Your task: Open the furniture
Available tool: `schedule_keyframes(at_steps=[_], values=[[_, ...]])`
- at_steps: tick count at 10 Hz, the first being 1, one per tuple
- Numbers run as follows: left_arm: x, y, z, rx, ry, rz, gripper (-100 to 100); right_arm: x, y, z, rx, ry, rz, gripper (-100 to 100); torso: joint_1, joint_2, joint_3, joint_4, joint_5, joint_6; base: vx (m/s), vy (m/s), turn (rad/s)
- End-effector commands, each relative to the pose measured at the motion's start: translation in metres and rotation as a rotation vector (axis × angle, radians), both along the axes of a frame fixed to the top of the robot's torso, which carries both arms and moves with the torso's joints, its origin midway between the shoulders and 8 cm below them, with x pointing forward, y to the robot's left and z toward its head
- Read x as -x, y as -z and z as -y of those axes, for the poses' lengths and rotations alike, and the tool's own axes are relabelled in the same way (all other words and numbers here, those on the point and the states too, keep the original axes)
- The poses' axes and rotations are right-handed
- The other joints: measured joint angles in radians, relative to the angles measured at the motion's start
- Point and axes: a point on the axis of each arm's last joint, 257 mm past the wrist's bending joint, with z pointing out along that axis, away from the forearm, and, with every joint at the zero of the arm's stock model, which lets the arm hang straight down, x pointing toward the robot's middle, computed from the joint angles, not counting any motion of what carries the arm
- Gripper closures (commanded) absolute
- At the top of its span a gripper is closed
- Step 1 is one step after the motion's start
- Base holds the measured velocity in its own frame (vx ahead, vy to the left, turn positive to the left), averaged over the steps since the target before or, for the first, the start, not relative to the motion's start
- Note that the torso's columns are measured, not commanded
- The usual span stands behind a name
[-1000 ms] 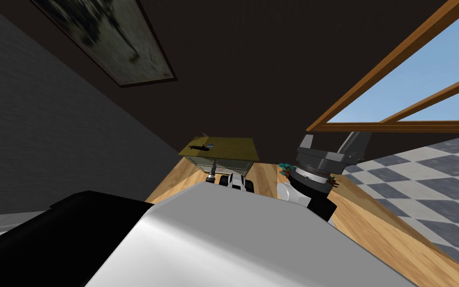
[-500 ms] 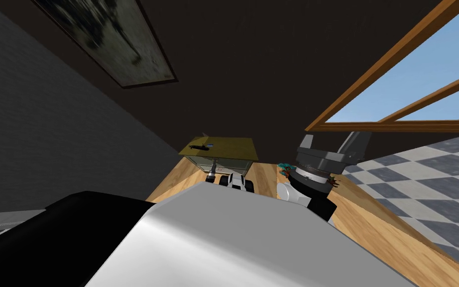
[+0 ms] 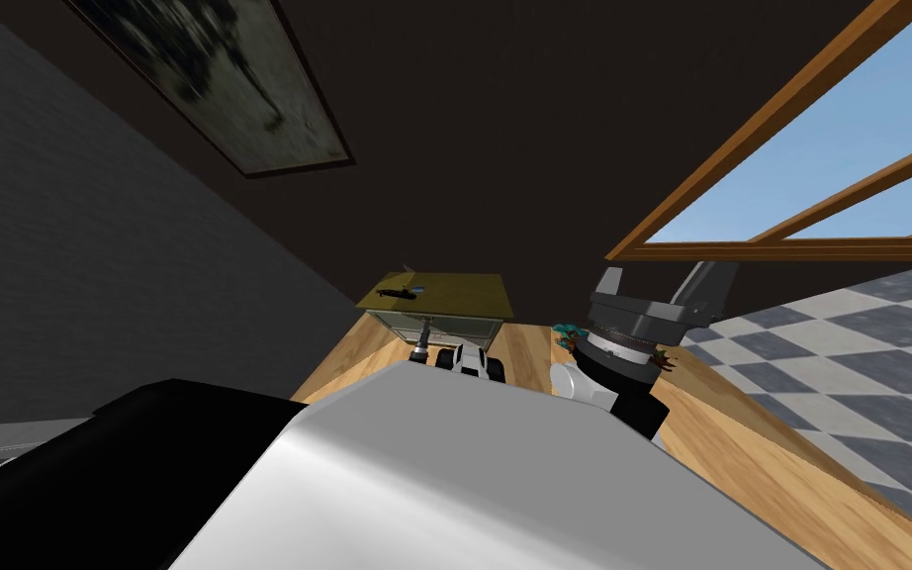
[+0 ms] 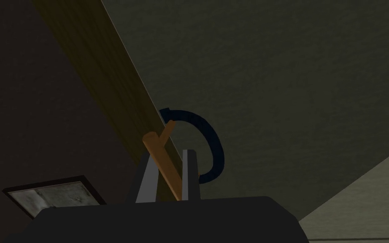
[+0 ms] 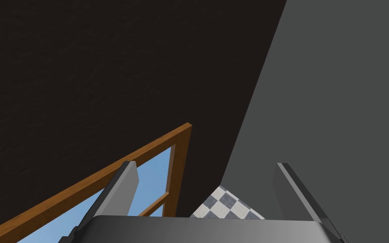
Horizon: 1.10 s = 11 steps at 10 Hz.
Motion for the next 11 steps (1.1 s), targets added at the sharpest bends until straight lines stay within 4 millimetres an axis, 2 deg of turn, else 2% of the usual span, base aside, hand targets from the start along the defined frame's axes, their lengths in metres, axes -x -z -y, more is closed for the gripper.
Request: schedule_keyframes(at_steps=[1, 8, 11], values=[[-0.006, 0.004, -0.004, 0.0, 0.0, -0.023, 100, 0.0, 0.0, 0.0, 0.0, 0.0, 0.0, 0, 0.0, 0.004, 0.003, 0.0, 0.0, 0.0, -0.11, -0.021, 0.01], [-0.034, 0.003, -0.015, -0.001, 0.007, -0.06, 100, 0.0, 0.0, 0.0, 0.0, 0.0, 0.0, 0, -0.001, 0.001, 0.0, 0.001, -0.001, 0.0, -0.109, -0.024, 0.021], [-0.033, 0.001, -0.012, -0.001, 0.014, -0.049, 100, 0.0, 0.0, 0.0, 0.0, 0.0, 0.0, 0, -0.003, 0.001, -0.001, 0.002, -0.002, 0.001, -0.104, -0.016, 0.016]])
